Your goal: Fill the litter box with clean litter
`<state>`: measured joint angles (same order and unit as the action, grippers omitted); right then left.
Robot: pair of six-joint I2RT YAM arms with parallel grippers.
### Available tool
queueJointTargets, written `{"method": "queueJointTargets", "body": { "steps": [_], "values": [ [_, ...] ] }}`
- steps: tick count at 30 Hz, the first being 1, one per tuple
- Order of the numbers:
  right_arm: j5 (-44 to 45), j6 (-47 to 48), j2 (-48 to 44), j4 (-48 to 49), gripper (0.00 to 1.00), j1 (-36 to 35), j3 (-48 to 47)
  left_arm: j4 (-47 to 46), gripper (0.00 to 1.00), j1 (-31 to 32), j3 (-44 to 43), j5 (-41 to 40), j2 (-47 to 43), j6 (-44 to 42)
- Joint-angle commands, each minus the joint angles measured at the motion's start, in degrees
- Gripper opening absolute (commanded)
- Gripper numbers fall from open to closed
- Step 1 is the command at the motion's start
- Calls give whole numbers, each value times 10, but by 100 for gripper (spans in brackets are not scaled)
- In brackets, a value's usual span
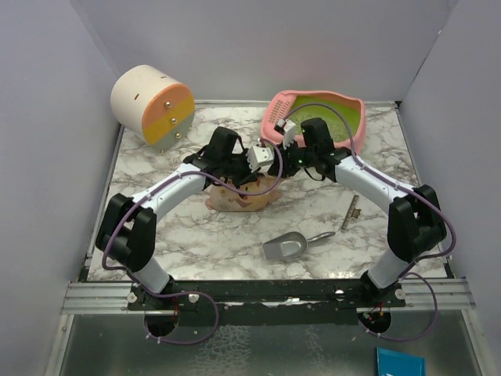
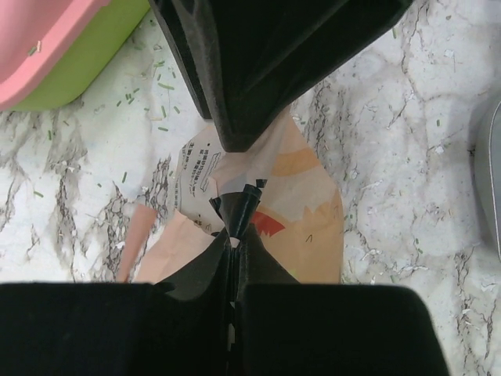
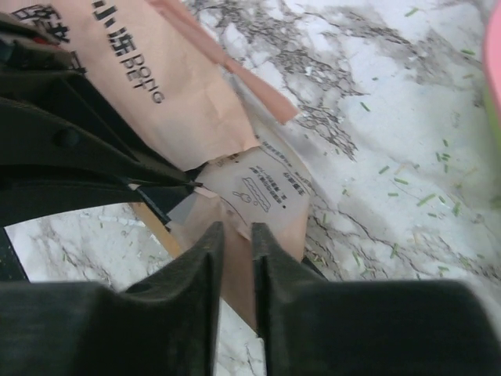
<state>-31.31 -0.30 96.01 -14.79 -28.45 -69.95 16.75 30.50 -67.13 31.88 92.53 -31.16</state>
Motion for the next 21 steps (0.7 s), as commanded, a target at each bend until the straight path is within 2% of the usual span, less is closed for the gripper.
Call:
{"method": "queueJointTargets", "body": {
  "steps": [1,4,7,13,16,21],
  "values": [
    [87,-3,-51,-15,36,-5,5,-89,0,3,1,-11,-62,27],
    [80,8,-98,0,49,-4,28,-120,0,3,1,9,-84,44],
    [43,39,-118,20,56,-4,57,-123,0,3,-3,30,-94,48],
    [-11,84,-94,-12,56,-5,54,-121,0,3,11,27,-106,43],
    [-22,92,-99,36,56,-5,76,-124,0,3,19,32,-111,44],
    [-37,111,-75,53,56,-4,64,-139,0,3,34,35,-122,49]
  ]
}}
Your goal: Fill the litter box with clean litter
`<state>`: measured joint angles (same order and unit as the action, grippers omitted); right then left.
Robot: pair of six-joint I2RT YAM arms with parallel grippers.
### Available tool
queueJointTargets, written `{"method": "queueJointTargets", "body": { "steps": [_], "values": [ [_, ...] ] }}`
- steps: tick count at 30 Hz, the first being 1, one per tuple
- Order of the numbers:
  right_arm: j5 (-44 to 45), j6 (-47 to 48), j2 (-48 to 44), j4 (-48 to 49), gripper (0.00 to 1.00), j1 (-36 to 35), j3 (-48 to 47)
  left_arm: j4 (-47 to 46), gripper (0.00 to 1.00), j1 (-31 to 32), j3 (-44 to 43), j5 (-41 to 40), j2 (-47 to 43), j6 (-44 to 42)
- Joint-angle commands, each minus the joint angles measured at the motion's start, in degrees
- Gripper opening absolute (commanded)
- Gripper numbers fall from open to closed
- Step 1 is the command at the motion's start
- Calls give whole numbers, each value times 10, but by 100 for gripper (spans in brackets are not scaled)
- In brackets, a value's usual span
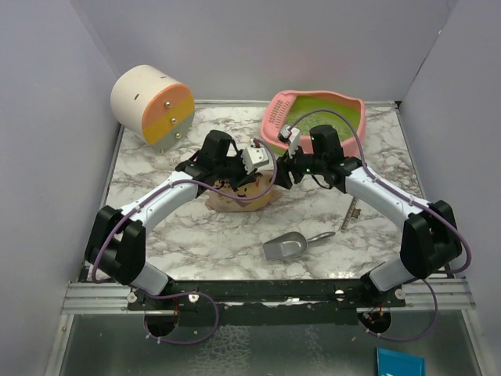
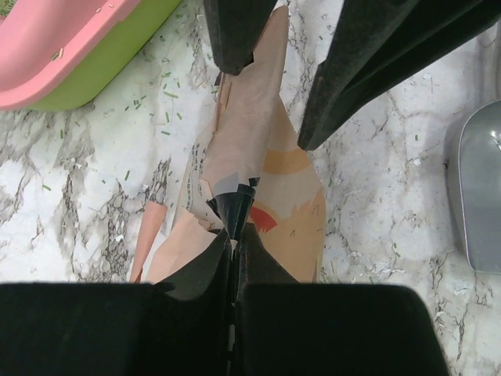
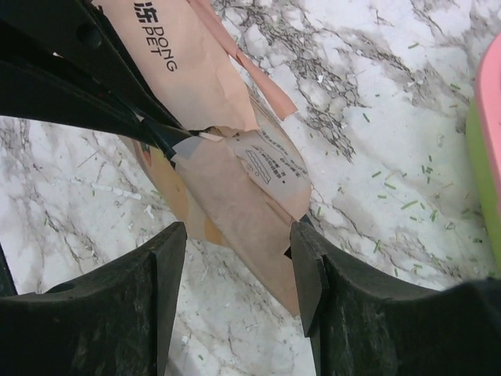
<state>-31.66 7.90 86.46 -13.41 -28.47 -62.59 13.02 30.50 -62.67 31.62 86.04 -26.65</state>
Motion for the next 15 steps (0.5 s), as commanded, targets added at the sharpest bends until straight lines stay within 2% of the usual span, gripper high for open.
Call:
{"method": "queueJointTargets", "body": {
  "steps": [1,4,5,8,9,14,15],
  "values": [
    [-31,31,26,41,56,-4,-12,-101,0,3,-11,39,-57,2],
    [-22,39,34,54,55,-5,-5,-96,0,3,-16,46,-54,1],
    [-21,37,33,66,49,-5,2,-93,0,3,-18,48,-53,-1],
    [-9,32,41,66,5,-5,4,-90,0,3,-23,48,-48,-3],
    [4,27,43,61,1,-5,1,-87,0,3,-26,47,-46,-4],
    [119,-30,25,31,1,-3,3,-64,0,3,-35,6,-40,-17],
    [134,-41,18,30,1,-2,6,-57,3,3,-37,-7,-39,-20]
  ]
}}
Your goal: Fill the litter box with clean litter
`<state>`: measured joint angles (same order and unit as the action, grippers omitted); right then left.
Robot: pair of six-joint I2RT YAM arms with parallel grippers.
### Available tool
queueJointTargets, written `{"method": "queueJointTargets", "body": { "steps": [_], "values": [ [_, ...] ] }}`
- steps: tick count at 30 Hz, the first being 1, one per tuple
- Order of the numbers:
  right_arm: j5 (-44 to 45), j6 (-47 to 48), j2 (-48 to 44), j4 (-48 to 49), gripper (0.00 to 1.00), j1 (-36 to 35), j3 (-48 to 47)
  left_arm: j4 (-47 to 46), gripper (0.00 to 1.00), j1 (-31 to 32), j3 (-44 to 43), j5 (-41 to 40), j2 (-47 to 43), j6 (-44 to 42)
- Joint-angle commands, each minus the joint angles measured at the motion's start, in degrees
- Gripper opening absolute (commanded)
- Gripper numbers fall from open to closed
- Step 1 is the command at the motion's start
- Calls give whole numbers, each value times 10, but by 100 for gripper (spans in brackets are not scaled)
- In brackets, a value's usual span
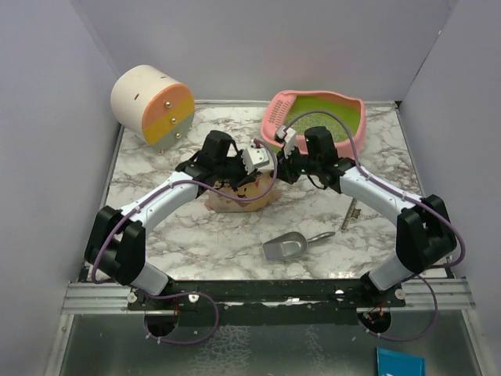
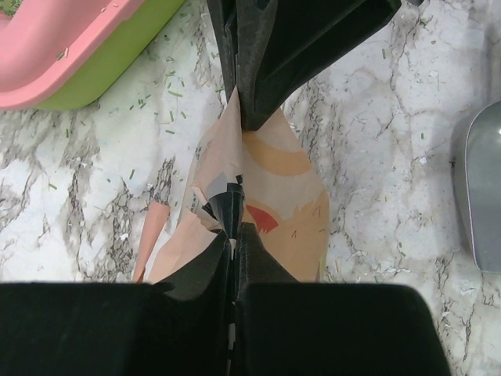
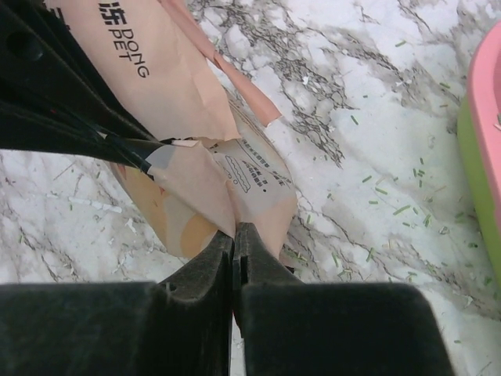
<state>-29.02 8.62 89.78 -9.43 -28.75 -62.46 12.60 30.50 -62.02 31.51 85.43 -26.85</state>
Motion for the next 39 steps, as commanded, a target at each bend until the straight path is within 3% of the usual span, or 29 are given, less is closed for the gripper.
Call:
{"method": "queueJointTargets", "body": {
  "steps": [1,7,19,24,31,39],
  "values": [
    [119,-54,-23,-13,1,3,8,-43,6,3,-46,-16,-32,-20],
    [163,-67,-61,-41,1,5,13,-28,24,3,-34,-74,-48,-43],
    [156,-54,-83,-59,1,5,21,-19,29,1,-19,-40,-21,-98],
    [172,-51,-81,-66,1,5,20,64,32,-33,-54,71,-17,-151],
    [167,-51,-75,-71,1,5,11,61,36,-146,-86,283,-21,-108],
    [163,-54,-75,-76,1,5,5,112,45,-157,-145,401,33,-104]
  ]
}}
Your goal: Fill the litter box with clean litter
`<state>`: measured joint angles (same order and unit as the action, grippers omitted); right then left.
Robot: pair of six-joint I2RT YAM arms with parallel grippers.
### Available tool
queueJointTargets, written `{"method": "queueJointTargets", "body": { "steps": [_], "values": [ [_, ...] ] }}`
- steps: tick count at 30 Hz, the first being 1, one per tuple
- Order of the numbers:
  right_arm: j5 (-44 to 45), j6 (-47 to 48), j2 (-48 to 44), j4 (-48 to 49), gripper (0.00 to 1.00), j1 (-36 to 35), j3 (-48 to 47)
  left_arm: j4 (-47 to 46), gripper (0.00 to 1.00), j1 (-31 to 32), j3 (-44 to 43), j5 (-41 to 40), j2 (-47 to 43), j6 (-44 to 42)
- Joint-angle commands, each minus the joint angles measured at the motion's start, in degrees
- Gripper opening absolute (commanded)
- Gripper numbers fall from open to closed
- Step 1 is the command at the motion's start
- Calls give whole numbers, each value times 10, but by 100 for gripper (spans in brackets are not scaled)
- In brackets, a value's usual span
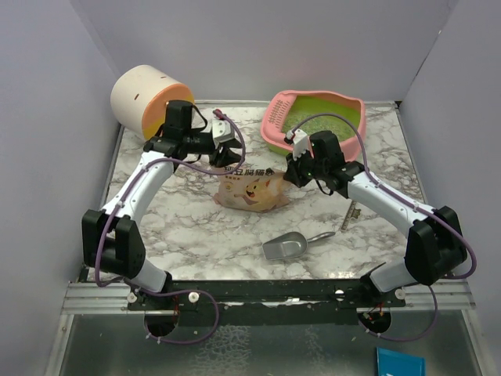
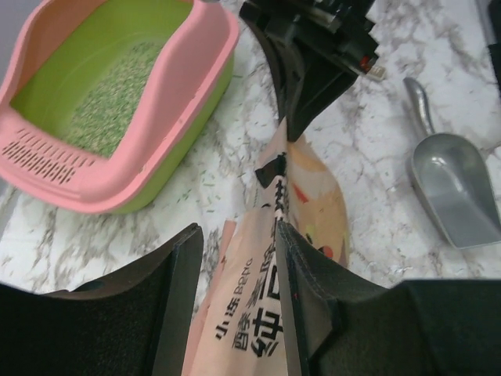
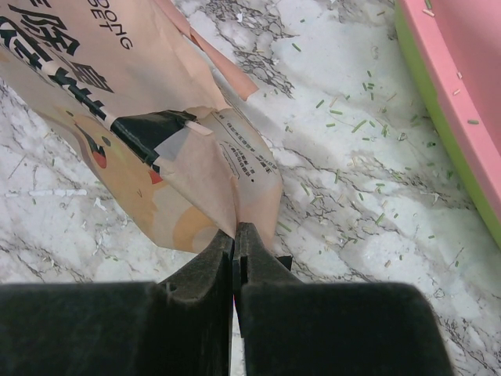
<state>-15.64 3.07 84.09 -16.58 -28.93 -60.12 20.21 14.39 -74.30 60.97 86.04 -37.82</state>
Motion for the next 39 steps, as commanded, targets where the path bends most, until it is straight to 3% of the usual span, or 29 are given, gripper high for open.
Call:
{"method": "queueJointTargets", "body": {
  "steps": [1,13,21,23,25,26,35,38,39],
  "values": [
    [31,1,-19,-5,1,8,-20,41,46,6,-23,107,32,5],
    [30,4,-15,-12,1,8,-27,102,46,48,-17,-39,74,-60],
    [36,9,-23,-15,1,7,-22,70,45,47,12,-166,87,-70],
    [39,10,-22,-16,1,7,-22,52,38,47,20,-196,88,-63],
    [44,8,-20,-16,1,7,-23,29,7,48,28,-230,87,-51],
    [44,7,-19,-16,1,7,-23,15,0,48,32,-251,85,-38],
    [38,-1,-19,-26,1,7,-30,-27,0,50,50,-216,48,38],
    [69,-26,-18,-46,6,7,-47,-48,19,55,53,-237,32,83],
    [81,-34,-20,-56,14,7,-53,-62,23,55,56,-244,24,108]
  ]
}}
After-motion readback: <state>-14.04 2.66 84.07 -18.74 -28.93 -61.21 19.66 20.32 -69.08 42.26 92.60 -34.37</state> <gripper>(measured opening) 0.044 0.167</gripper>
